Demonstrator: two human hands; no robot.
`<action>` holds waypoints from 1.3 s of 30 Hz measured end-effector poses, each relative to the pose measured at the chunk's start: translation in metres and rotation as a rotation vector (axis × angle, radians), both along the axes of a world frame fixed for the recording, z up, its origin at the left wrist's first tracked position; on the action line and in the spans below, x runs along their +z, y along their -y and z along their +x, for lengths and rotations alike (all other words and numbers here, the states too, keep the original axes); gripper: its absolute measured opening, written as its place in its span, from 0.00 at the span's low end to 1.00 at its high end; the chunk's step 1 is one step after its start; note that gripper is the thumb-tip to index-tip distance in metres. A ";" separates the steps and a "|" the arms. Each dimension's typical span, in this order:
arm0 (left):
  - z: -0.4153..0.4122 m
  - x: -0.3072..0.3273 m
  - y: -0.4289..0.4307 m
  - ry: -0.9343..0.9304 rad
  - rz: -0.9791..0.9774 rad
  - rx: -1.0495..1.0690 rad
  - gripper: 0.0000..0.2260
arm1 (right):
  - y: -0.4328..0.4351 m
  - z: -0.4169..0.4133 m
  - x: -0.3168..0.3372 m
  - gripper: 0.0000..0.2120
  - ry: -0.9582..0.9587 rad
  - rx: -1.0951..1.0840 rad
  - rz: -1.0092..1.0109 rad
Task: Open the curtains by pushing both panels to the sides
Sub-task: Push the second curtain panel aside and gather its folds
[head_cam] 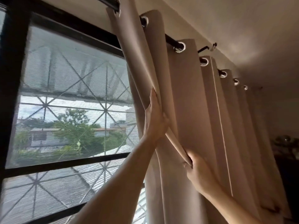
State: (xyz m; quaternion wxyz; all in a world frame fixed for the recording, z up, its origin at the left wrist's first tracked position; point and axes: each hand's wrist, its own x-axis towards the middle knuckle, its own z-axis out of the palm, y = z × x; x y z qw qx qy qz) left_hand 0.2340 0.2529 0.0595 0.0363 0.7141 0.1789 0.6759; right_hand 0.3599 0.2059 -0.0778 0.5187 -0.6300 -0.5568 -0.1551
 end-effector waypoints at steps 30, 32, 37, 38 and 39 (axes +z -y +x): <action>0.196 0.005 -0.080 -0.076 0.075 -0.162 0.38 | -0.063 0.190 0.007 0.16 0.014 -0.102 0.084; 0.209 0.005 -0.085 -0.095 0.075 -0.157 0.39 | -0.066 0.200 0.007 0.17 0.014 -0.116 0.084; 0.239 0.005 -0.095 -0.120 0.067 -0.156 0.40 | -0.074 0.228 0.008 0.17 0.036 -0.153 0.068; 0.245 0.005 -0.097 -0.124 0.062 -0.160 0.40 | -0.075 0.234 0.009 0.16 0.035 -0.149 0.067; 0.250 0.005 -0.098 -0.127 0.057 -0.159 0.40 | -0.076 0.240 0.009 0.15 0.035 -0.137 0.071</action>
